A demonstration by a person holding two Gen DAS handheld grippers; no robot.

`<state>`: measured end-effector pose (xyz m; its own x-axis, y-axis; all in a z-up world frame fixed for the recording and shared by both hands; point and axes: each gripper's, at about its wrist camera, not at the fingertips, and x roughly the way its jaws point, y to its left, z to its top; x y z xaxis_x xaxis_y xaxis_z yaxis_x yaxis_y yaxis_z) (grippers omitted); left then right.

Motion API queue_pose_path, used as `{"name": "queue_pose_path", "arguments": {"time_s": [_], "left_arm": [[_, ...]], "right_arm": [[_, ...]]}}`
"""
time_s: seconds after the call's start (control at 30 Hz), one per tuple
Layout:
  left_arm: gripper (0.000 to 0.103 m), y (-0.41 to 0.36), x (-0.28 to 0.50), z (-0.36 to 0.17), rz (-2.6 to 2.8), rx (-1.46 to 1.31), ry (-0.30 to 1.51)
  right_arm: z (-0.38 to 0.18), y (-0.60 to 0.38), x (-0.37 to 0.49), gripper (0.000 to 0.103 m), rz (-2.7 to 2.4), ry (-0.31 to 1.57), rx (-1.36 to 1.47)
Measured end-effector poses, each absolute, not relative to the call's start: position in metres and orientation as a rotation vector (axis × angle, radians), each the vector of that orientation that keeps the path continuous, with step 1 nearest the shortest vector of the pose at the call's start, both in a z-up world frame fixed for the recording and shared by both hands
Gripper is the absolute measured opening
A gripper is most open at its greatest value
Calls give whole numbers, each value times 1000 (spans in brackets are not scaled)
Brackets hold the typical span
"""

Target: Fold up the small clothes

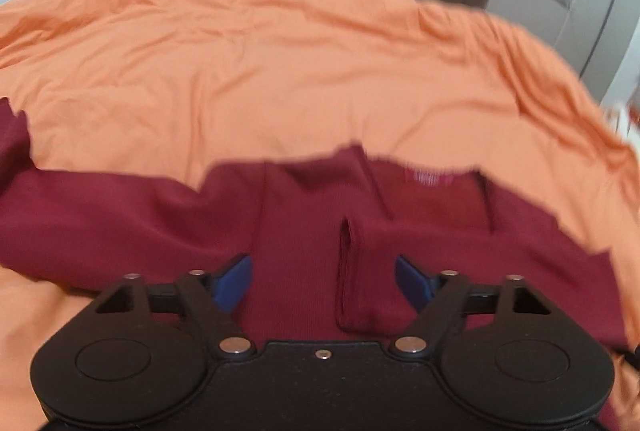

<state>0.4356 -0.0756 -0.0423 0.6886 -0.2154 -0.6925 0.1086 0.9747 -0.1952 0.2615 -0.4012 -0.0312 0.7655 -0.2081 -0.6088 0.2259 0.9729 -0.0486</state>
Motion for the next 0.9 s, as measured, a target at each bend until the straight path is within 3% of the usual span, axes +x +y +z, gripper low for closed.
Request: {"name": "queue_pose_path", "arguments": {"time_s": [0.1, 0.2, 0.23, 0.43, 0.63, 0.77, 0.83, 0.9], "left_arm": [[98, -50, 431, -19, -144, -167, 738], [102, -13, 427, 3, -62, -145, 662], [102, 0, 426, 9, -27, -130, 642], [102, 98, 437, 18, 231, -118, 605], [102, 191, 461, 1, 399, -276, 635], [93, 224, 470, -12, 481, -362, 635], [82, 233, 473, -18, 482, -395, 644], [63, 236, 480, -26, 473, -413, 656]], "right_arm": [[-15, -397, 256, 79, -219, 627, 33], [2, -389, 251, 99, -175, 585, 61], [7, -386, 249, 101, -157, 570, 68], [22, -358, 251, 103, -35, 540, 105], [25, -330, 257, 103, 25, 541, 81], [23, -319, 257, 103, 39, 550, 78], [21, -316, 256, 103, 35, 558, 75], [18, -315, 255, 103, 29, 568, 74]]}}
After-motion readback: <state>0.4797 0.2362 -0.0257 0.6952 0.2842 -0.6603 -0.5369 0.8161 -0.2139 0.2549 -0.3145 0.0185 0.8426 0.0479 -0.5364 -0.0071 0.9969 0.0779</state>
